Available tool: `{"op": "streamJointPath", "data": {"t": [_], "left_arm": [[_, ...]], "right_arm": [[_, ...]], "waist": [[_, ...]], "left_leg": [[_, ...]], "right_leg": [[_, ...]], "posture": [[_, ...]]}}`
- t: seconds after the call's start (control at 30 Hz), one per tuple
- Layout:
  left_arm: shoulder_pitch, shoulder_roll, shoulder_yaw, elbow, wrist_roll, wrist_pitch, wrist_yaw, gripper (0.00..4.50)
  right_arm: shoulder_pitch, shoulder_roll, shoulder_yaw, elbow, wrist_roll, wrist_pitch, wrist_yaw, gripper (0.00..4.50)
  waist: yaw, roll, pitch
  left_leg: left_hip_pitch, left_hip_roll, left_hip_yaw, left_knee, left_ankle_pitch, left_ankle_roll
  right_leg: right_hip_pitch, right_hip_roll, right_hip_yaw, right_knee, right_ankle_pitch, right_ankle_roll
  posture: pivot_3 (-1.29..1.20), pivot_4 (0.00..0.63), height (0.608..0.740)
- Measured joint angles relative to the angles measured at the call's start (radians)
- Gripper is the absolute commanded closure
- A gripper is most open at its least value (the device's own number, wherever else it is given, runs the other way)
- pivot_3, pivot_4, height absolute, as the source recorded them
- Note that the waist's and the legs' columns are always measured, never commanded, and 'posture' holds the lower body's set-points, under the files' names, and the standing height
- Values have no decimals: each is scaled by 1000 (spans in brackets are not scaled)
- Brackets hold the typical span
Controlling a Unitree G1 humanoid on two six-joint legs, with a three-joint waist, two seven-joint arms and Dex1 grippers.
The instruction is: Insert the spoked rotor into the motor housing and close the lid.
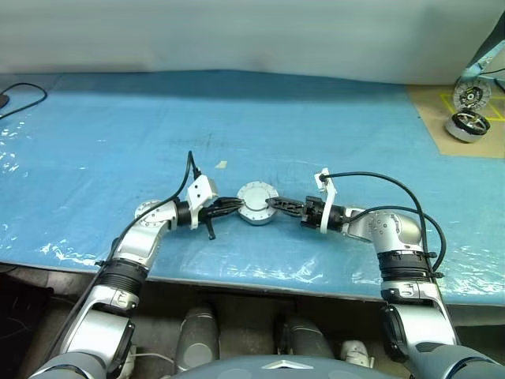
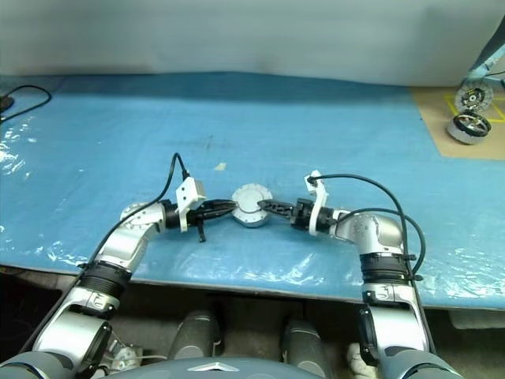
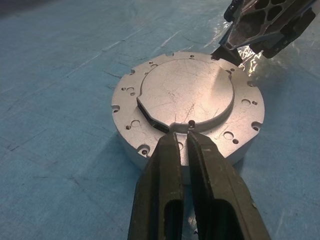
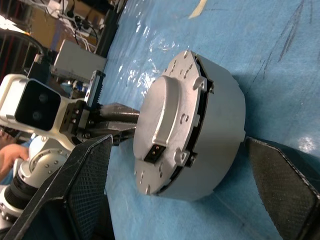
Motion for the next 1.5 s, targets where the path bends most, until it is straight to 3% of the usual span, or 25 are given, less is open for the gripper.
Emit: {"op": "streamJointPath", "data": {"t": [0.13, 0.2, 0.27, 0.4, 0.53, 1.0, 1.37, 1.5], "left_arm": [[0, 0, 0, 0, 0, 0, 1, 4132], [1, 0, -1, 0, 0, -1, 0, 4132], [3, 1, 0, -1, 0, -1, 0, 4132], [9, 11, 5, -1, 0, -2, -1, 4132], [16, 21, 14, 5, 2, -2, -2, 4132], [28, 28, 41, -26, -15, 40, -4, 4132], [88, 82, 129, -411, -287, 380, -22, 4132], [93, 89, 187, -424, -350, 465, 35, 4132]], "right_arm": [[-11, 28, -31, 24, 19, 0, -34, 33], [-12, 48, -33, 23, 26, 5, -42, 395], [-11, 58, -33, 23, 27, 5, -58, 906], [-9, 71, -34, 23, 27, 4, -79, 2367], [-10, 88, -44, 11, 39, -5, -81, 3300], [-11, 117, -60, 21, 41, -12, -104, 3316], [-61, 208, -194, 106, 123, 50, -240, 3316], [-62, 224, -240, 115, 149, 61, -280, 3316]], "waist": [[0, 0, 0], [0, 0, 0], [0, 0, 0], [0, 0, 0], [-1, 1, 0], [-5, 1, 0], [-4, 1, 1], [-2, 1, 1]], "left_leg": [[0, 0, 0, 0, 0, 0], [0, 0, 0, -1, 0, 0], [0, 0, 0, -1, 0, 0], [0, 0, 0, -2, 0, 0], [2, 0, 1, -3, 0, 0], [3, 0, 1, -4, 0, -1], [-13, 1, 1, -4, 1, -2], [-13, 1, 1, -4, 1, -2]], "right_leg": [[0, 0, 0, 0, 0, 0], [0, 0, 0, 0, 0, 0], [-1, 0, 0, 0, 0, 0], [-1, 0, 0, 0, 0, 0], [0, 0, 0, 0, 0, 0], [-1, 0, 1, -1, 0, 0], [-16, 3, 0, 2, 2, 3], [-15, 3, -1, 2, 2, 3]], "posture": [[0, 150, 740], [0, 150, 740], [0, 150, 740], [0, 150, 740], [0, 150, 740], [0, 150, 740], [0, 150, 740], [0, 150, 740]]}}
